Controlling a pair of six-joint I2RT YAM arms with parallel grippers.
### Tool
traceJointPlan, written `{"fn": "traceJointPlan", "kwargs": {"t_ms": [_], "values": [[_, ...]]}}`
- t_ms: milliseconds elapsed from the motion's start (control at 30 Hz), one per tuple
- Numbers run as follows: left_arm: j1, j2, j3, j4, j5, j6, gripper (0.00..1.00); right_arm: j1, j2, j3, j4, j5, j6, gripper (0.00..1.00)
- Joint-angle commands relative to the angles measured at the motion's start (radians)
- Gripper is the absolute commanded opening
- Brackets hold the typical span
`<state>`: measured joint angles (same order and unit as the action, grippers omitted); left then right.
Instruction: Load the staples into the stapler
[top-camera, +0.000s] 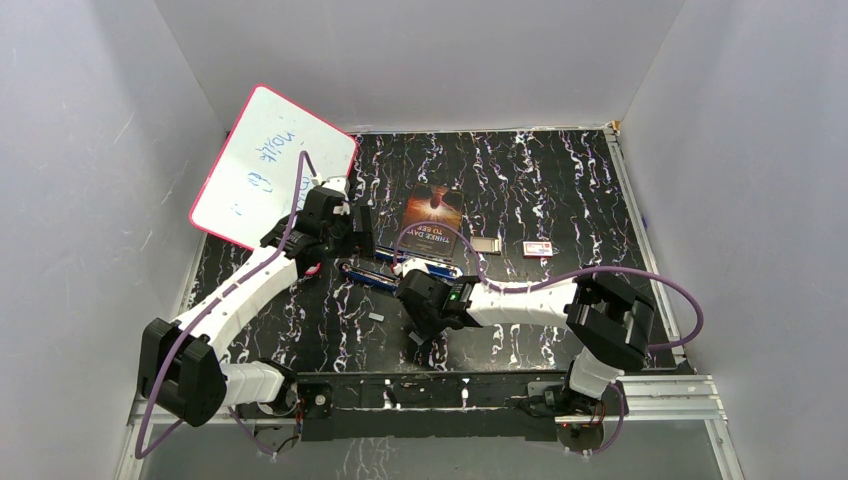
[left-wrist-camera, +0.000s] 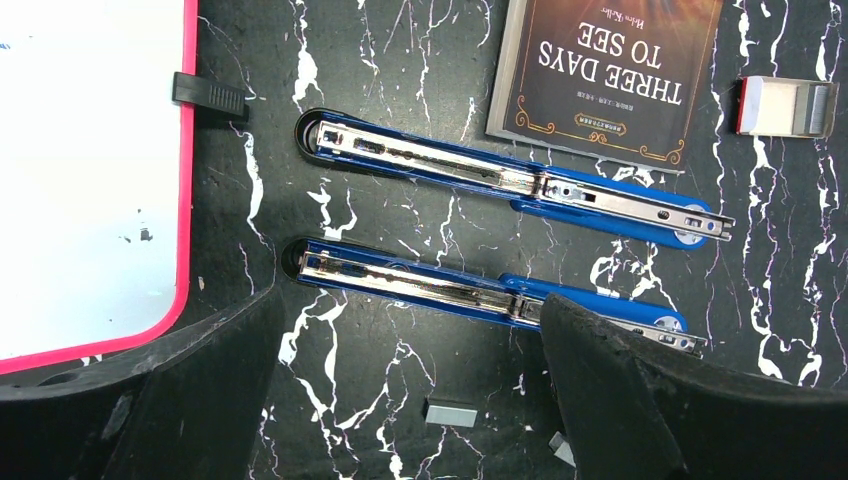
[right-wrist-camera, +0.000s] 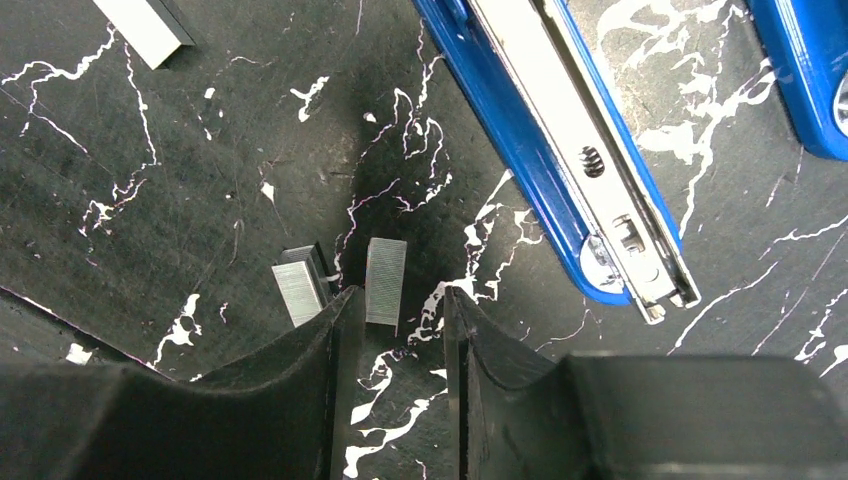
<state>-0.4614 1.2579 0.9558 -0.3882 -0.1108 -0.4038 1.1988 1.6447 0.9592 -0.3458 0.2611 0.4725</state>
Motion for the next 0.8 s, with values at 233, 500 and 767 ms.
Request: {"fn": "traceJointPlan", "kwargs": {"t_ms": [233,500,767], "values": [[-0.003,-0.032,-0.003,0.018,0.023,0.0,0.98,0.002,-0.029,0.046,-0.068,0.09,0.012,0.39],[-0.004,-0.032,-0.003,0.02,0.028,-0.001,0.98,0.002,-0.078,0.038,-0.012,0.042,0.001,0.46],[-0.004,-0.031,-0.003,0.02,0.031,0.001,0.98,0.002,-0.031,0.032,-0.002,0.012,-0.001,0.47]]}}
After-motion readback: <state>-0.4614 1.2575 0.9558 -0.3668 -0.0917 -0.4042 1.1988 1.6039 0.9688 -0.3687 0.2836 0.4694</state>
